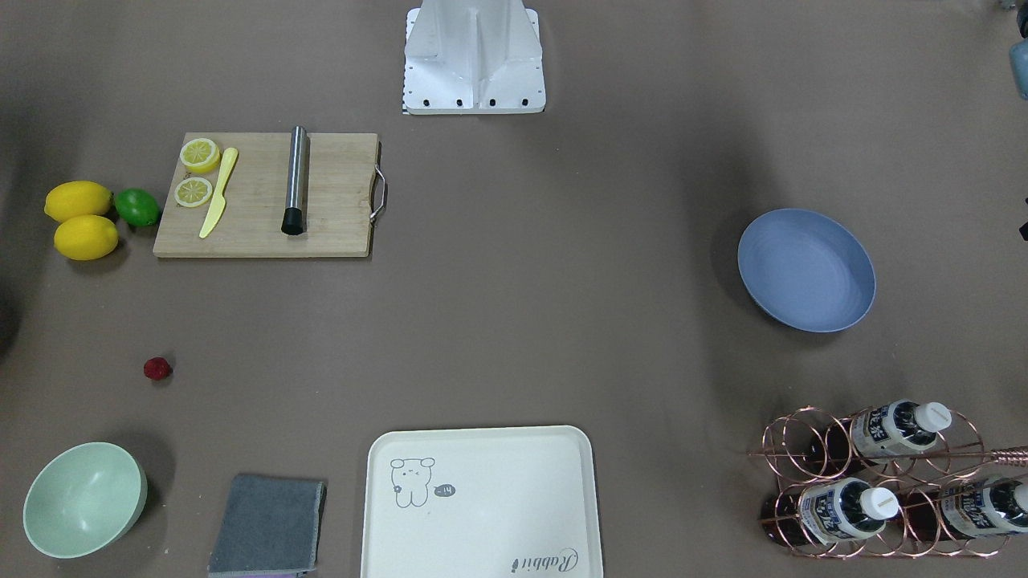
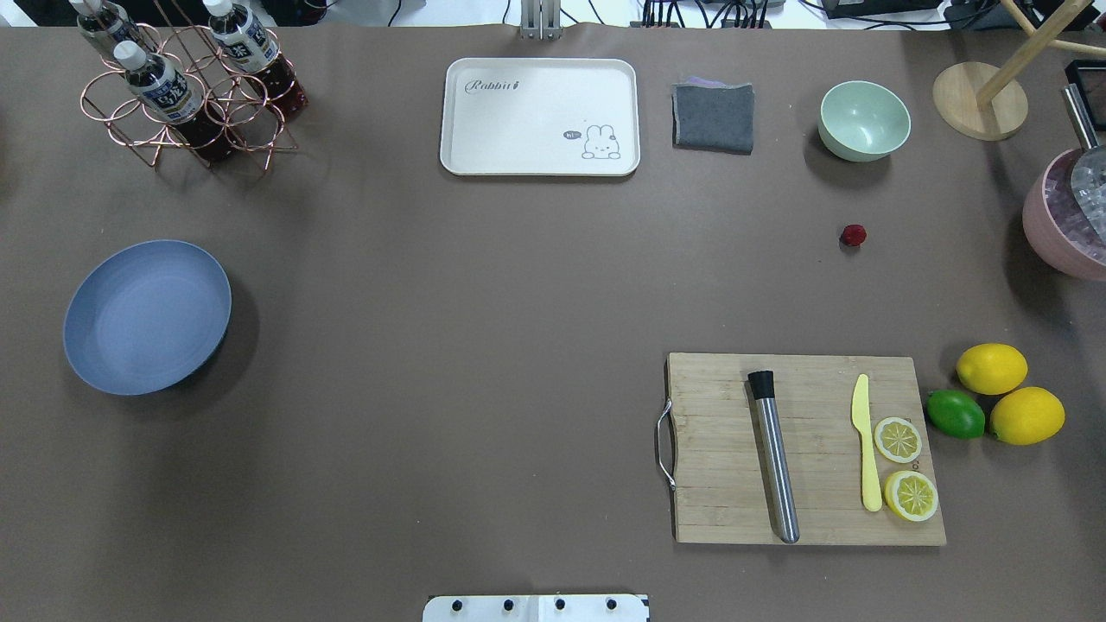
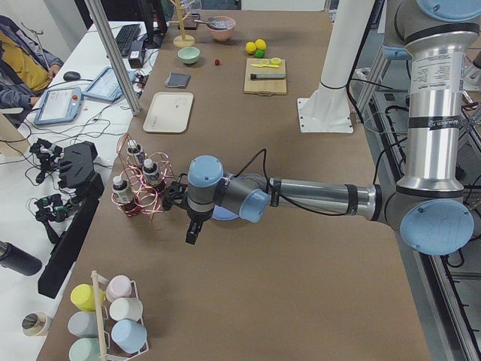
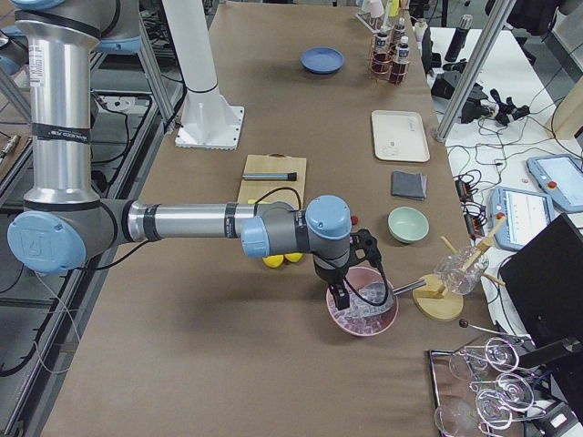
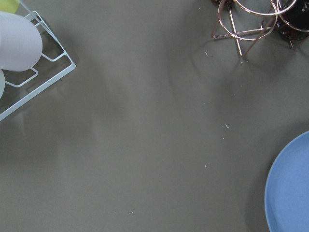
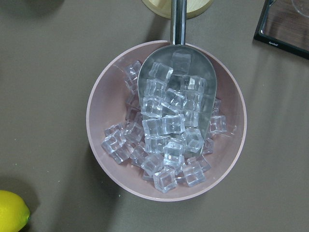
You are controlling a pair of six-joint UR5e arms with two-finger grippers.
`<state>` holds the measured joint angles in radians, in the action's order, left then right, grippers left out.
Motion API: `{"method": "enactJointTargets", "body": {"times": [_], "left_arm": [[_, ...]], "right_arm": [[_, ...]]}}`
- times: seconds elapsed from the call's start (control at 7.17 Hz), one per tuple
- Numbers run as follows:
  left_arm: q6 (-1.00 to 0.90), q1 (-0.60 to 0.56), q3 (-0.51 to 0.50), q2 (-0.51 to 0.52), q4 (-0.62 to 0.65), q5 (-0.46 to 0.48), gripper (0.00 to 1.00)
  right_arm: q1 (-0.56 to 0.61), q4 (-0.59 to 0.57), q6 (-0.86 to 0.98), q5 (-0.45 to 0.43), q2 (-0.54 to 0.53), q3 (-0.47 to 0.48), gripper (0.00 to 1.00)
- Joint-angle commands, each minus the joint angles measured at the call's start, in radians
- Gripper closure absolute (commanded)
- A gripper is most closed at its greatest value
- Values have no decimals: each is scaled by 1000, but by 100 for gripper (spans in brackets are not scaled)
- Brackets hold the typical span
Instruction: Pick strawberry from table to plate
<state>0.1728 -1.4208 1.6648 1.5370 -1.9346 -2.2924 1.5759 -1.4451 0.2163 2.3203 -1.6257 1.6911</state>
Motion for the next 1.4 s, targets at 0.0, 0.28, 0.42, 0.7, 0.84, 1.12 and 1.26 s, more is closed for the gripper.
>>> {"method": "enactJointTargets", "body": {"times": [0.0,0.28,0.42,0.7,0.84,1.12,1.26], "left_arm": [[19,49,10,5,-6,4,2],[39,69,12,6,-12,-1,2],[124,120,13,6,-65,2,3],[328,250,-2,23,-173,48,3],[406,308,0,47,-175,54,3],[438,376,-60,77,-194,117,5],[436,376,-116,71,-258,119,8]], "right_arm": [[-2,0,0,-1,7,7,0],[-13,3,0,4,6,15,0],[-37,59,-3,4,3,12,0],[-95,110,-104,2,6,12,0],[-137,158,-189,2,7,13,0],[-230,266,-381,-2,18,13,0],[-256,281,-432,-2,30,13,0]]}}
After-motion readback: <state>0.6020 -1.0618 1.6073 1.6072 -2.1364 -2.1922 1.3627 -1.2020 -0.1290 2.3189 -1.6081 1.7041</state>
